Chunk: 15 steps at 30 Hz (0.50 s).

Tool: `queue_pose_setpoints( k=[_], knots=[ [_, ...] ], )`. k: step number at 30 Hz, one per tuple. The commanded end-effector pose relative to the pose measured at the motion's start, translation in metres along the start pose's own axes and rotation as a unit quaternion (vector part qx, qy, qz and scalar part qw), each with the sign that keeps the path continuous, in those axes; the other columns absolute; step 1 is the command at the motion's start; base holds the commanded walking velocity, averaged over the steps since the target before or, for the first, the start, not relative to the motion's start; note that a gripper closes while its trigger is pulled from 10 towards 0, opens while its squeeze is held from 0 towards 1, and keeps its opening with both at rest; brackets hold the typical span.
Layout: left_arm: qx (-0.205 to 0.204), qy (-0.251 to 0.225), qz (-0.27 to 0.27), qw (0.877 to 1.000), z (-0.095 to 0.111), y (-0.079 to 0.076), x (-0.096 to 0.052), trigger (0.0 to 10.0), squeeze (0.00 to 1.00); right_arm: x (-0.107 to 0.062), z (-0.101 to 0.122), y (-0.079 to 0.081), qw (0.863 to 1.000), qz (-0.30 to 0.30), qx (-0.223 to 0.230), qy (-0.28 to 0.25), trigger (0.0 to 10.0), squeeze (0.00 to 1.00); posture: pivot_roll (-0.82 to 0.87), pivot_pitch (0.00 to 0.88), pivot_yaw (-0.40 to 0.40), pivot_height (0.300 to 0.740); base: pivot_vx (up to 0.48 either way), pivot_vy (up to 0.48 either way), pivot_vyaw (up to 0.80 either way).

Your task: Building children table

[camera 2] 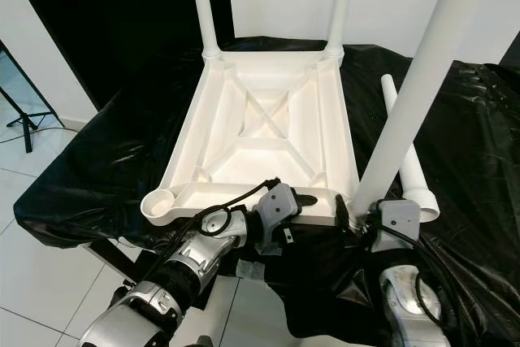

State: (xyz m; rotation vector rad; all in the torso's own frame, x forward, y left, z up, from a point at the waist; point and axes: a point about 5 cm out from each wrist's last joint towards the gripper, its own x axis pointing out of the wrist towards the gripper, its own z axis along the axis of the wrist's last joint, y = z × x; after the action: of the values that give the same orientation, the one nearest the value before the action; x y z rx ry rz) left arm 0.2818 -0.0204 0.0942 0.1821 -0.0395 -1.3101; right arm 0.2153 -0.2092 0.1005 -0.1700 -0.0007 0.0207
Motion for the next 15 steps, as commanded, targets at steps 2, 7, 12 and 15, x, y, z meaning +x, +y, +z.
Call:
queue_pose_setpoints(
  k=[2, 7, 12, 15],
  knots=[
    [-0.016, -0.015, -0.002, 1.000, 0.002, 0.000, -0.002, 10.0, 0.00, -0.009, -0.012, -0.011, 0.999, -0.012, -0.001, 0.044, 10.0, 0.00, 0.11, 0.000, 0.021, 0.740, 0.000, 0.000, 0.00],
    [-0.018, -0.030, -0.011, 0.999, 0.006, -0.003, -0.001, 10.0, 0.00, -0.023, 0.001, -0.010, 0.999, 0.010, 0.000, 0.045, 9.6, 0.00, 0.09, 0.000, 0.013, 0.740, 0.000, 0.000, 0.00],
    [-0.023, -0.051, -0.025, 0.998, 0.008, -0.007, -0.004, 10.0, 0.00, -0.036, 0.000, -0.014, 0.998, 0.004, 0.012, 0.060, 0.0, 0.00, 0.08, 0.000, 0.018, 0.740, 0.000, 0.000, 0.00],
    [-0.021, -0.045, -0.027, 0.998, 0.007, -0.007, -0.004, 10.0, 0.00, -0.039, 0.000, -0.016, 0.998, 0.006, 0.011, 0.062, 0.0, 0.00, 0.07, 0.000, 0.021, 0.740, 0.000, 0.000, 0.00]
  ],
)
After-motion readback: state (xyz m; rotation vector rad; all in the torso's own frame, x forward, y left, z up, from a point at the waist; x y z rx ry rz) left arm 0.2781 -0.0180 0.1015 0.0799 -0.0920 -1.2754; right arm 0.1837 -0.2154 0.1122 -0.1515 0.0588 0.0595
